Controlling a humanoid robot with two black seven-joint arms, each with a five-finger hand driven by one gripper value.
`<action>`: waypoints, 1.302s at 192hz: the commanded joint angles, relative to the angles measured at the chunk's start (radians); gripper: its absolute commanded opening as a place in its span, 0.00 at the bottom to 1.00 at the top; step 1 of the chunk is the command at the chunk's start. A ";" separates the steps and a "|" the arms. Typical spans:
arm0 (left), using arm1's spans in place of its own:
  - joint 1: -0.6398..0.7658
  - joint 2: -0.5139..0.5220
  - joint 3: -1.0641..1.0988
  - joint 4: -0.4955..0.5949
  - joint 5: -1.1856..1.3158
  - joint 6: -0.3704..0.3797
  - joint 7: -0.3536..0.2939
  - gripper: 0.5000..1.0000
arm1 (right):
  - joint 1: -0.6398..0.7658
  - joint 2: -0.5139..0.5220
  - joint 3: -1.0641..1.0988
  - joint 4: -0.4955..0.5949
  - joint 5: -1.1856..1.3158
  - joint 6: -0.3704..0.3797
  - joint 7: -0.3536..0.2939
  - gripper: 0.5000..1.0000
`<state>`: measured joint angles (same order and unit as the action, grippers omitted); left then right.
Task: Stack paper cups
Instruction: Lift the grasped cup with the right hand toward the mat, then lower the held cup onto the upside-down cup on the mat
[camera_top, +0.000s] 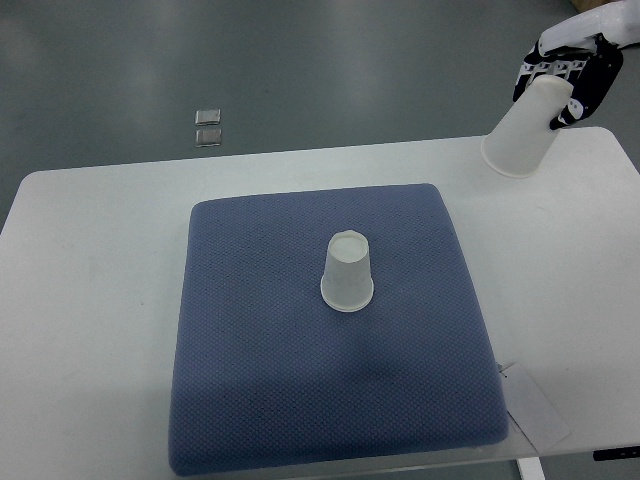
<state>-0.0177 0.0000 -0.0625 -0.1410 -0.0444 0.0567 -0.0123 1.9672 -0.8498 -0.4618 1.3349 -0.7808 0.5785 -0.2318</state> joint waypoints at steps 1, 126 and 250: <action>-0.001 0.000 0.000 0.000 0.000 0.000 0.000 1.00 | 0.025 0.025 -0.001 0.003 0.002 0.003 -0.001 0.37; -0.001 0.000 0.000 0.000 0.000 0.000 0.000 1.00 | 0.153 0.403 -0.055 -0.016 0.064 0.003 -0.003 0.38; -0.001 0.000 0.000 0.001 0.001 0.000 0.000 1.00 | 0.170 0.511 -0.043 -0.013 0.202 0.009 -0.001 0.39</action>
<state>-0.0182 0.0000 -0.0630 -0.1411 -0.0444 0.0568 -0.0123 2.1395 -0.3465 -0.5093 1.3209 -0.6106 0.5859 -0.2332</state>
